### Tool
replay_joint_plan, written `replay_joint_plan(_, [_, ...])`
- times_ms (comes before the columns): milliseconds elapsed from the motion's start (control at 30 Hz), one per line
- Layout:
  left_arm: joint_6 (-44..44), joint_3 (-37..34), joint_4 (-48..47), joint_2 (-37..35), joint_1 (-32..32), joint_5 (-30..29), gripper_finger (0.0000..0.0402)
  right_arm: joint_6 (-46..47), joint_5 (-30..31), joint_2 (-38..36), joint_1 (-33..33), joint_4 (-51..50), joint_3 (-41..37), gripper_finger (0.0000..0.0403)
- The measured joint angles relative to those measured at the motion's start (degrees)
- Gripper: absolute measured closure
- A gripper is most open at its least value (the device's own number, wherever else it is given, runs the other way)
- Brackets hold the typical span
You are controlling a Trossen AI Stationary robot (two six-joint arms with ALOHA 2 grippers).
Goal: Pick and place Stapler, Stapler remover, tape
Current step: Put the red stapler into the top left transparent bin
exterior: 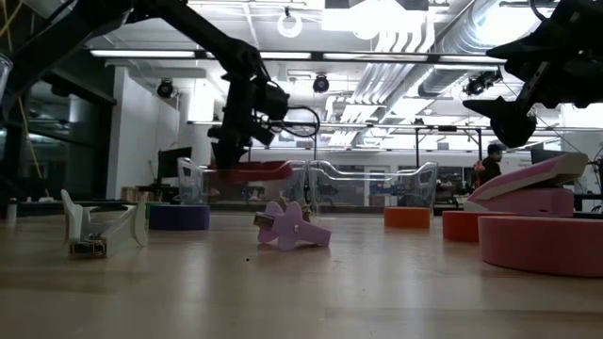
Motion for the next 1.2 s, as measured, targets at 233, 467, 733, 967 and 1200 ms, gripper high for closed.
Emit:
replay_joint_plan(233, [0.5,0.0,1.4,2.4,0.0,-1.0,0.0204,0.0,0.0,0.0,0.0,0.0,0.0,0.0063])
replay_joint_plan(467, [0.5,0.4,1.1,4.2,0.0,-3.5,0.0204,0.0,0.0,0.0,0.0,0.0,0.0,0.0063])
replay_joint_plan(733, [-0.5,0.8,0.8,4.0,0.0,-3.4,0.0204,0.0,0.0,0.0,0.0,0.0,0.0,0.0063])
replay_joint_plan(967, [-1.9,0.8,0.9,4.0,0.0,-4.9,0.0204,0.0,0.0,0.0,0.0,0.0,0.0,0.0063])
replay_joint_plan(1200, [-3.0,0.8,1.9,4.0,-0.4,-5.5,0.0194,0.0,0.0,0.0,0.0,0.0,0.0,0.0063])
